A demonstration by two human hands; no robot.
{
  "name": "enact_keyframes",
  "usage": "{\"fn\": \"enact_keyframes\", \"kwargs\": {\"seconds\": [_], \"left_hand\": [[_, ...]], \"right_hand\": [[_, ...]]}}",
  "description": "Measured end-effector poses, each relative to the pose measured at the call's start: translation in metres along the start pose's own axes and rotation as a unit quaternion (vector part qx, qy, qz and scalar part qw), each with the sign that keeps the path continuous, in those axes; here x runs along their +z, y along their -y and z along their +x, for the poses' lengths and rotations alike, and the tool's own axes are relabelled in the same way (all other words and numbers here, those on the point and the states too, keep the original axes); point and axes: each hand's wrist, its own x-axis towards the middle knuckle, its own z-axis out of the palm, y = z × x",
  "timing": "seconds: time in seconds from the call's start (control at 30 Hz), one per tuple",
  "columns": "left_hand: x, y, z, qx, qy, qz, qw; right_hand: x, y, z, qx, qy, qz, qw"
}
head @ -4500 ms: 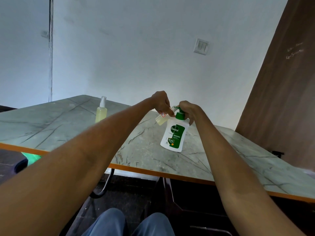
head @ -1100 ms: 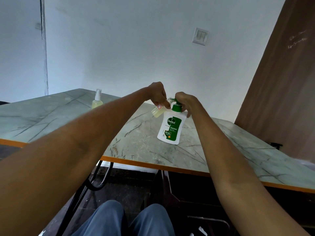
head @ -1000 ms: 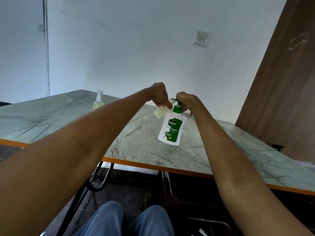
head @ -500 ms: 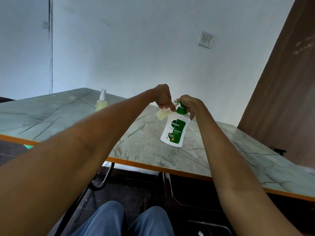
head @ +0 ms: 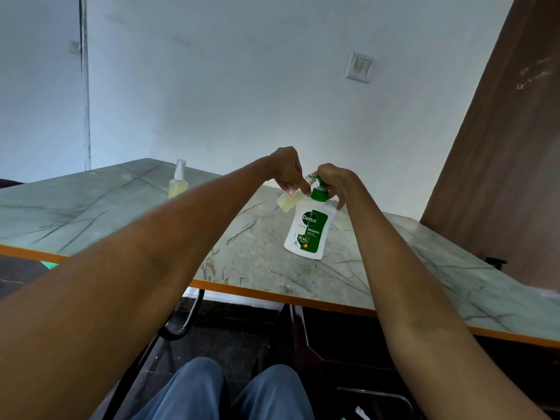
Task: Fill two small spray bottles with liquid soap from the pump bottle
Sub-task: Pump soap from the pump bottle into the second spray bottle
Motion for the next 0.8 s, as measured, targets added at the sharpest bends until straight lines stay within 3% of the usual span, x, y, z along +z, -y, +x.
{"fn": "enact_keyframes", "kwargs": {"seconds": [0.8], "left_hand": [[0.0, 0.004, 0.001, 0.003, -0.006, -0.017, 1.0]], "right_hand": [[0.003, 0.002, 0.007, 0.006, 0.0, -0.004, 1.0]]}}
